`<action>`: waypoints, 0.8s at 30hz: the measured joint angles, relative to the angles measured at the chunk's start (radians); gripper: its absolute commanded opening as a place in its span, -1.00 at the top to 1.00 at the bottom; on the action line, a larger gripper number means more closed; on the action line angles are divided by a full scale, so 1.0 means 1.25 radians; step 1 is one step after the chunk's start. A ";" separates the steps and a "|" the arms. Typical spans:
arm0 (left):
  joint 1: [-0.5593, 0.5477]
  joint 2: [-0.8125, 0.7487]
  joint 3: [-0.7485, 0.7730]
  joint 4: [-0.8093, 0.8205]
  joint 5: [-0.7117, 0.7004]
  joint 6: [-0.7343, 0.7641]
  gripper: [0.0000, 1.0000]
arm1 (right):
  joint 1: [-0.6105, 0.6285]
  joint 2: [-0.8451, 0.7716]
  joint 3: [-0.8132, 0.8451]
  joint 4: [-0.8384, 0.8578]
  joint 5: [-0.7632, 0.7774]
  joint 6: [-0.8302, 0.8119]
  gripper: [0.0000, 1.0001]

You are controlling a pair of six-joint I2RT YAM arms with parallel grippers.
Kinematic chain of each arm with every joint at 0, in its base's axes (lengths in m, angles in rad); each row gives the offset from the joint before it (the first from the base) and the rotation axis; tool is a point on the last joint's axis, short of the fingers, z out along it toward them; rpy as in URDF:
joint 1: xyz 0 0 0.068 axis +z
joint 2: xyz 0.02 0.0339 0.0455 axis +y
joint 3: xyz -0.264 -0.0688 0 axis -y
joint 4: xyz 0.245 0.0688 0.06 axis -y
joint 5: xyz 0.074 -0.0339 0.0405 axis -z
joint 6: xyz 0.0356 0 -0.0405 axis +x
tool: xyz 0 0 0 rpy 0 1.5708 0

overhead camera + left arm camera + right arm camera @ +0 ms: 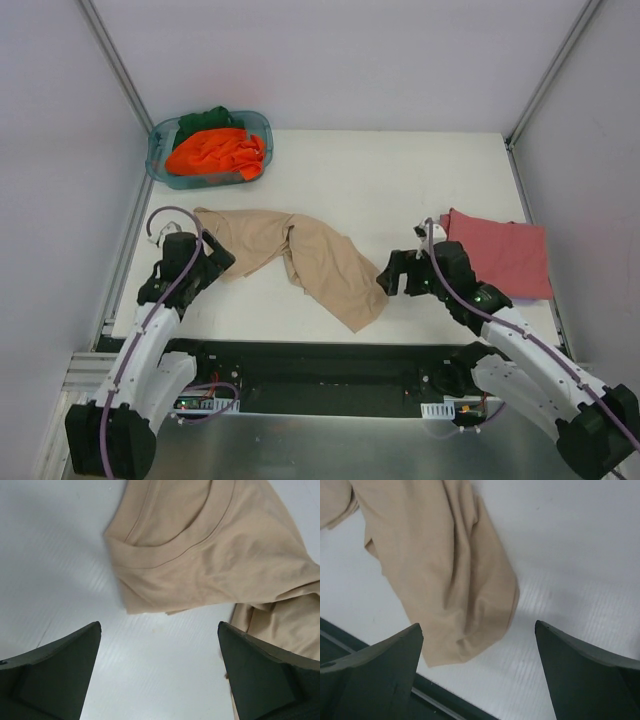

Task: Fold and stack the t-shirts
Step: Move the tshirt to the center of the board, then flatten out the tshirt

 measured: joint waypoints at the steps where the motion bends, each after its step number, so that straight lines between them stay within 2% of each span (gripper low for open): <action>1: 0.000 -0.041 -0.027 -0.007 -0.005 -0.010 -0.94 | 0.042 0.002 0.004 -0.016 0.017 0.013 -0.92; 4: 0.000 -0.114 -0.091 -0.024 -0.006 -0.038 -0.71 | 0.160 0.020 0.006 -0.054 0.074 0.061 -0.93; 7: 0.000 -0.112 -0.117 -0.036 -0.011 -0.061 -0.47 | 0.282 0.063 0.006 -0.075 0.128 0.115 -0.93; 10: 0.000 -0.059 -0.117 -0.024 -0.026 -0.078 -0.09 | 0.396 0.117 0.013 -0.092 0.196 0.160 -0.93; 12: 0.000 -0.005 -0.117 -0.006 -0.026 -0.085 0.03 | 0.457 0.159 0.030 -0.105 0.238 0.183 -0.94; 15: 0.000 0.085 -0.115 0.023 -0.024 -0.090 0.30 | 0.500 0.214 0.057 -0.107 0.280 0.212 -0.97; 20: 0.000 0.190 -0.082 0.076 -0.007 -0.098 0.31 | 0.532 0.279 0.077 -0.104 0.323 0.249 -0.97; 23: 0.000 0.202 -0.081 0.096 -0.006 -0.099 0.32 | 0.544 0.308 0.085 -0.105 0.333 0.257 -0.97; 24: 0.000 0.203 -0.081 0.099 -0.007 -0.099 0.38 | 0.547 0.318 0.090 -0.104 0.336 0.260 -0.97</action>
